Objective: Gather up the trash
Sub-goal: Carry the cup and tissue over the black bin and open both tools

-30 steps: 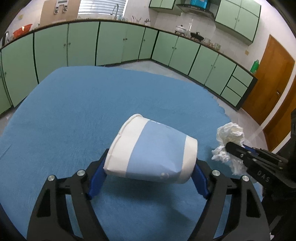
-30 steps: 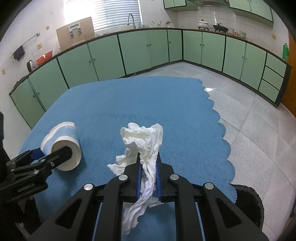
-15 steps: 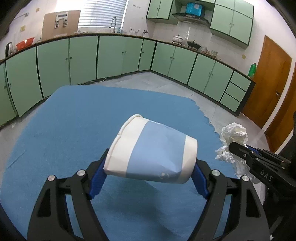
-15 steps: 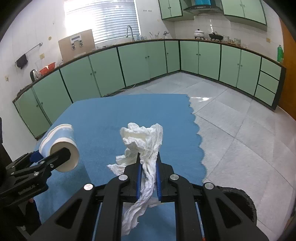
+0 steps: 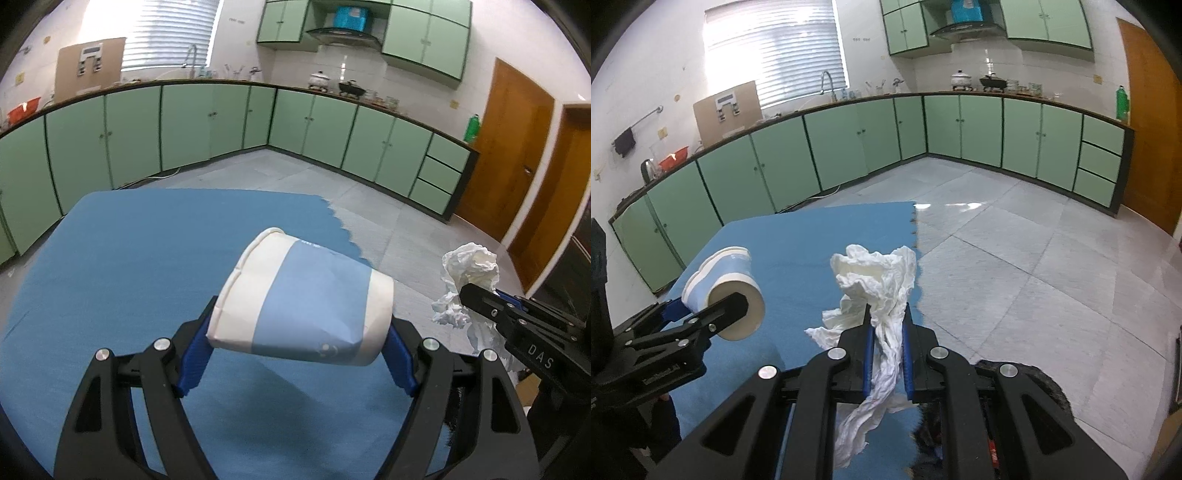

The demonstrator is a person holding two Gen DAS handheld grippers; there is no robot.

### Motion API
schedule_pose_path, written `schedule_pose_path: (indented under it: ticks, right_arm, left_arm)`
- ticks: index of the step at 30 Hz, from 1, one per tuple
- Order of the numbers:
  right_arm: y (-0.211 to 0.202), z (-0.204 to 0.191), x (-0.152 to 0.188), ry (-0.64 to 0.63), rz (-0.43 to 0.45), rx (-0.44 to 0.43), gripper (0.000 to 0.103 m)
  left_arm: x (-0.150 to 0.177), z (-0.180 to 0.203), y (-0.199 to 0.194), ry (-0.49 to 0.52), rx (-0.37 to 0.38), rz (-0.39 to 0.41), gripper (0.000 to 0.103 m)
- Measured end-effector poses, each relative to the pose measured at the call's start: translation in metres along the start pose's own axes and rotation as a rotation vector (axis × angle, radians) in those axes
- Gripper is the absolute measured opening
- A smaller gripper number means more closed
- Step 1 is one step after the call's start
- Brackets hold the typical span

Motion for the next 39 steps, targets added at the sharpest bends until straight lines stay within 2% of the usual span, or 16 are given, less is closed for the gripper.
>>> schedule_pose_path:
  ticks: [21,31,39]
  right_arm:
    - [-0.057,0.121,0.040,0.124,0.022,0.181,0.013]
    - [-0.067,0.169,0.063,0.172,0.000,0.256,0.013]
    - [-0.063,0.194,0.078,0.196,-0.015,0.287,0.013]
  left_arm:
    - [0.031,0.135,0.022,0.144,0.198,-0.043,0.076]
    - [0.054,0.180,0.053,0.187,0.275,-0.106,0.076]
    - [0.074,0.204,0.078,0.224,0.301,-0.118,0.076]
Point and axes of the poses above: each gripper's, at about its wrist camera, not at the fingertips, and y roughly the way its jaws point, z to its right, x to its underside, the point moved 3 cm from there along y, roughly the way its jaws point, and after that the axes turned 10 degrees about x, right-handed, at the moved point
